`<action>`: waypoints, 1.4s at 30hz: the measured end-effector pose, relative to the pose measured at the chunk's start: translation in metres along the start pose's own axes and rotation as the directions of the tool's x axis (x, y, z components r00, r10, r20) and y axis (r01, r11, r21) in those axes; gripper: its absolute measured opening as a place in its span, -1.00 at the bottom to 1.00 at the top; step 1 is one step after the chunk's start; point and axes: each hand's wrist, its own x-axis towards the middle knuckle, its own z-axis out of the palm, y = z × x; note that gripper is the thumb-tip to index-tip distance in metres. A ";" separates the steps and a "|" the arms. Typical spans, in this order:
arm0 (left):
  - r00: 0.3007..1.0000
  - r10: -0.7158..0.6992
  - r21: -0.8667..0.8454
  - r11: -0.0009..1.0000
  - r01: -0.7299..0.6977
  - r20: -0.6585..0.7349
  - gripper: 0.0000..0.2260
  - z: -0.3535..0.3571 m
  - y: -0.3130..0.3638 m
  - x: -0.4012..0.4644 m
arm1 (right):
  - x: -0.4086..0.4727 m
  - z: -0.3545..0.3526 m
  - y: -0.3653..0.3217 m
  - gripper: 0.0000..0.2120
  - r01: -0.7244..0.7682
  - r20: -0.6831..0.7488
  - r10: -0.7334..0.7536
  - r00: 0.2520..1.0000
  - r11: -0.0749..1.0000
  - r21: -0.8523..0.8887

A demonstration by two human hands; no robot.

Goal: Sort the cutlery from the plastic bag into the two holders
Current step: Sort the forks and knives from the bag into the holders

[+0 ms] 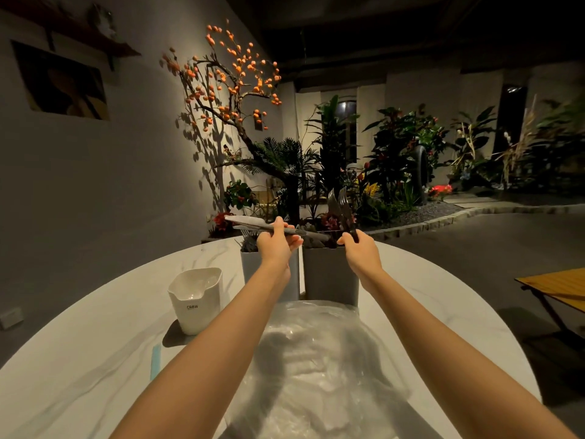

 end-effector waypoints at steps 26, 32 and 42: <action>0.809 0.448 0.778 0.319 -0.542 0.380 -0.44 0.038 -0.042 0.037 | 0.039 0.008 0.014 -0.79 0.115 -0.084 -0.112 0.990 0.993 0.033; 0.392 0.563 0.567 -0.169 -0.806 0.727 -0.69 0.022 -0.041 0.047 | 0.038 0.008 0.013 -0.80 0.119 -0.080 -0.119 0.990 0.993 -0.001; 0.688 0.430 0.699 0.165 -0.696 0.584 -0.65 0.019 -0.032 0.030 | 0.019 0.017 0.000 -0.76 0.272 0.015 -0.272 0.962 0.962 -0.028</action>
